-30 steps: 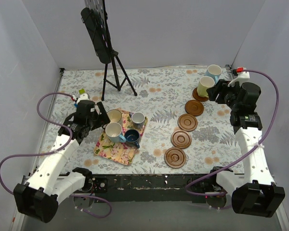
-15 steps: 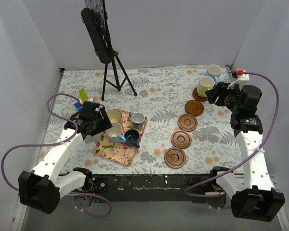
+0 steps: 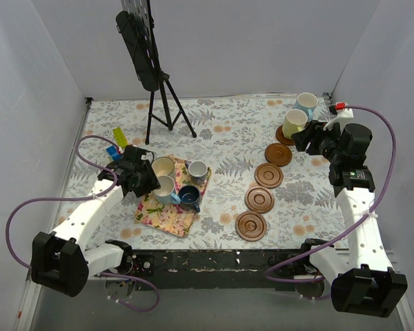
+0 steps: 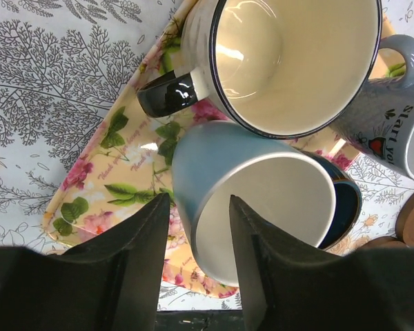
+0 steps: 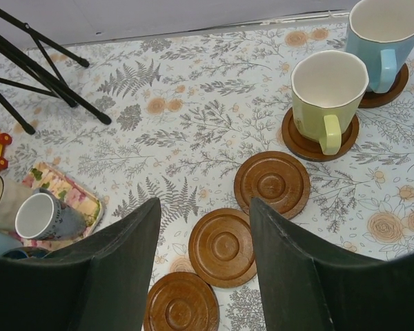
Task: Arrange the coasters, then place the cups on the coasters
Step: Pick up the cup from the tray.
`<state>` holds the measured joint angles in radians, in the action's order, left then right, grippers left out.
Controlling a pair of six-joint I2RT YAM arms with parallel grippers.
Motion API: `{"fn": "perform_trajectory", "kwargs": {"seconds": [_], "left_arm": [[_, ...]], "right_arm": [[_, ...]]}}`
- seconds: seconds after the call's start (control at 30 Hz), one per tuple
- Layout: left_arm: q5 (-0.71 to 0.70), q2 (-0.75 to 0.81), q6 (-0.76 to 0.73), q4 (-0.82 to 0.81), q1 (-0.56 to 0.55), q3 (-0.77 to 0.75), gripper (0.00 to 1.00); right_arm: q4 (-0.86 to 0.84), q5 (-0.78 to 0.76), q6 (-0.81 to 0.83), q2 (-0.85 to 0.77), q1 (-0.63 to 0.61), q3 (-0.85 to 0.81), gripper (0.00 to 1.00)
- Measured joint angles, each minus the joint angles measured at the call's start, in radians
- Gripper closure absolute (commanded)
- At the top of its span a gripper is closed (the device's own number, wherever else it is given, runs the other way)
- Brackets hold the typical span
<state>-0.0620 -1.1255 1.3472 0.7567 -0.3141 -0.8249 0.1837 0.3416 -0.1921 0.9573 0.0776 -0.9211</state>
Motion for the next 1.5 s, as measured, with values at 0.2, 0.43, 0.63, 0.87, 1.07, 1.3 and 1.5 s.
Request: {"fn": "perform_trajectory", "kwargs": {"seconds": [0.2, 0.43, 0.63, 0.87, 1.07, 1.3, 1.5], "left_arm": [[0.005, -0.029, 0.002, -0.002, 0.000, 0.001, 0.79], [0.006, -0.036, -0.012, 0.006, 0.001, 0.001, 0.95], [0.006, -0.035, -0.028, 0.050, 0.001, -0.005, 1.00], [0.006, -0.029, -0.072, 0.114, 0.001, -0.026, 1.00], [-0.028, -0.008, -0.135, 0.196, 0.001, -0.124, 1.00], [-0.074, 0.001, -0.211, 0.263, 0.001, -0.380, 1.00], [-0.062, -0.083, -0.259, 0.251, -0.020, -0.579, 1.00]], "right_arm": [[0.000, 0.006, -0.009, 0.000, 0.000, 0.003, 0.39], [-0.005, 0.015, -0.015, 0.000, 0.000, 0.032, 0.40], [-0.002, 0.034, -0.024, 0.000, 0.000, 0.057, 0.41], [-0.003, 0.060, -0.042, 0.000, 0.000, 0.068, 0.42], [0.002, 0.051, -0.033, 0.001, 0.000, 0.067, 0.42], [0.002, 0.031, -0.014, -0.010, 0.000, 0.067, 0.43], [0.002, 0.045, -0.013, -0.024, -0.004, 0.066, 0.44]]}}
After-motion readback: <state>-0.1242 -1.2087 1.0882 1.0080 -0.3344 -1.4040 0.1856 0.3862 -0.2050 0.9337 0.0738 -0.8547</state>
